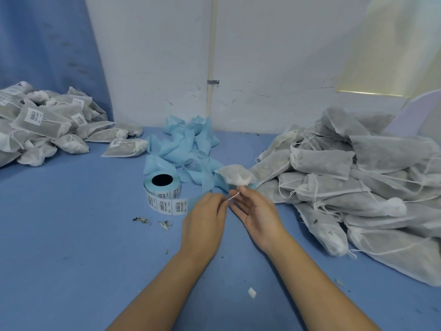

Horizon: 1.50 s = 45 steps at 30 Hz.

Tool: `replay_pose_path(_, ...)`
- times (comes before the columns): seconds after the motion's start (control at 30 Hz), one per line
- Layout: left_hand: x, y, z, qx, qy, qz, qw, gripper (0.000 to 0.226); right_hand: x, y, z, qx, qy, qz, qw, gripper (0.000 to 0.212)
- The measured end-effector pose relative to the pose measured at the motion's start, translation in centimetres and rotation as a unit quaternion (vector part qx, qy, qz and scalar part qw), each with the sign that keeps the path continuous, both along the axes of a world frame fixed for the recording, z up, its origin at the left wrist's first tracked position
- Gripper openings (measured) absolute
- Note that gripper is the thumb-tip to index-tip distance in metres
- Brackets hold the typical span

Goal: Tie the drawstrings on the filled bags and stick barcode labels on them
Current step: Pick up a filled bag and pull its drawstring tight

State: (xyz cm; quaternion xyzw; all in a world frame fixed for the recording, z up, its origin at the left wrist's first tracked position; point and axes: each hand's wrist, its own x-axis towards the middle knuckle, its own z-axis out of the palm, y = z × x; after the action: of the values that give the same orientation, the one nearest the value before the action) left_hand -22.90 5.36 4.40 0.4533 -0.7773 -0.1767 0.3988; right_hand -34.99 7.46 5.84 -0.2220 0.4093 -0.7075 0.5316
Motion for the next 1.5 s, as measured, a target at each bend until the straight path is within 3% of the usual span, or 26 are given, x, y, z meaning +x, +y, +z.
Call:
replay_pose_path(0.1,0.1,0.1,0.3,-0.02,0.0,0.027,0.999,0.02,0.1,0.2,-0.1,0.006,0.094,-0.018,0.995,0.016)
replay_pose_path(0.17,0.0,0.2,0.3,-0.025,-0.027,0.035,0.999,0.022,0.1,0.2,-0.2,0.012,0.222,-0.049,0.974,0.018)
replay_pose_path(0.23,0.0,0.3,0.4,-0.025,-0.05,0.041,0.998,0.024,0.0,0.4,-0.4,0.016,0.407,-0.071,0.911,0.016)
replay_pose_path(0.3,0.0,0.3,0.4,-0.03,-0.047,0.048,0.997,0.024,-0.1,0.7,-0.6,0.015,0.51,-0.071,0.857,0.014)
replay_pose_path(0.5,-0.2,0.7,0.6,-0.054,-0.007,0.025,0.998,0.02,0.3,0.8,-0.9,0.057,0.629,-0.092,0.77,0.022)
replay_pose_path(0.7,-0.4,0.5,0.8,0.014,0.122,-0.149,0.981,0.025,0.9,1.3,-0.7,0.041,0.714,-0.127,0.688,0.014)
replay_pose_path(0.77,-0.4,0.4,1.1,0.045,0.165,-0.156,0.973,0.033,1.2,1.5,-0.8,0.028,0.73,-0.126,0.671,0.031)
replay_pose_path(0.87,-0.4,-0.1,1.2,0.066,0.182,-0.14,0.971,0.031,1.7,1.6,-1.0,0.01,0.741,-0.116,0.662,0.054)
replay_pose_path(1.07,-0.5,-0.3,0.9,0.041,0.174,-0.119,0.977,0.023,2.0,1.7,-1.0,-0.047,0.745,-0.164,0.645,0.059)
replay_pose_path(1.5,-0.5,-0.8,0.3,0.049,0.117,-0.144,0.981,0.014,1.1,1.4,-1.1,-0.088,0.586,-0.23,0.772,0.02)
